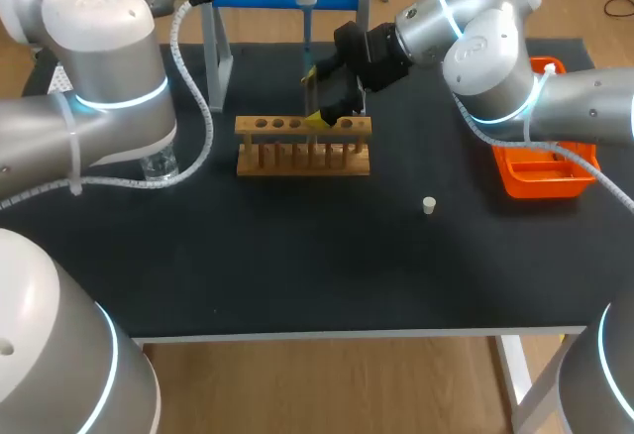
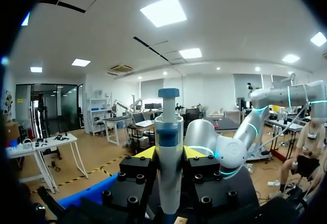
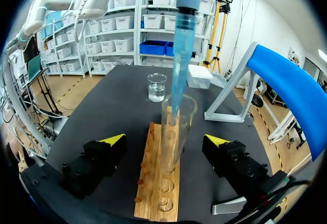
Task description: Invert the test tube, pick up the pipette, mount the tip to pipette, aspirate from beaker and dispense into the tube, eject the tip, return the pipette, and cap with the stopper.
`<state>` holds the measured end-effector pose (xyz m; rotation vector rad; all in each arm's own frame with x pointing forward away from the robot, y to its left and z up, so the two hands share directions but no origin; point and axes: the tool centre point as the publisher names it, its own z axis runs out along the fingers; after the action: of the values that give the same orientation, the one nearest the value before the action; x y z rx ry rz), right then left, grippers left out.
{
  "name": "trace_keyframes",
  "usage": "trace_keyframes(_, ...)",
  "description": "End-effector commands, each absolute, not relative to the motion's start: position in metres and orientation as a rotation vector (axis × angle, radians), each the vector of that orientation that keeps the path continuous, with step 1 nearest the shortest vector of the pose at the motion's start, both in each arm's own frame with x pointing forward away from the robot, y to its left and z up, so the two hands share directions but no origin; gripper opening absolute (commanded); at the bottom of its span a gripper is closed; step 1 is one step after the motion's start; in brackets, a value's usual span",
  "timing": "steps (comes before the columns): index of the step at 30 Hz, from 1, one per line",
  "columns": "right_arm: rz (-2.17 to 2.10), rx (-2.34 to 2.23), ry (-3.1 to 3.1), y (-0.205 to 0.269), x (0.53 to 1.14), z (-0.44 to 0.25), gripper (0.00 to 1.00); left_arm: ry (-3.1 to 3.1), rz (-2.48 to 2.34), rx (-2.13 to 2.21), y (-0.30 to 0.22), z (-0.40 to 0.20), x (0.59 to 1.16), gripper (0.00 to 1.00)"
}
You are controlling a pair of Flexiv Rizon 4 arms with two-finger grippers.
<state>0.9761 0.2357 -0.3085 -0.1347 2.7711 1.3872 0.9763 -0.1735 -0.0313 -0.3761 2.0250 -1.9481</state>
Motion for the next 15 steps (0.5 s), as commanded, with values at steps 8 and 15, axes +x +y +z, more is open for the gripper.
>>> trace_keyframes(8, 1.385, -0.135, 2.774, 0.235, 0.9763, -0.3077, 1.0, 1.984, -1.987, -0.344, -0.179, -0.0308, 0.9815, 0.0)
trace_keyframes(15, 1.385, -0.135, 2.774, 0.235, 0.9763, -0.3077, 1.0, 1.975, -2.008, -0.333, -0.1817, -0.0364, 0.9809, 0.0)
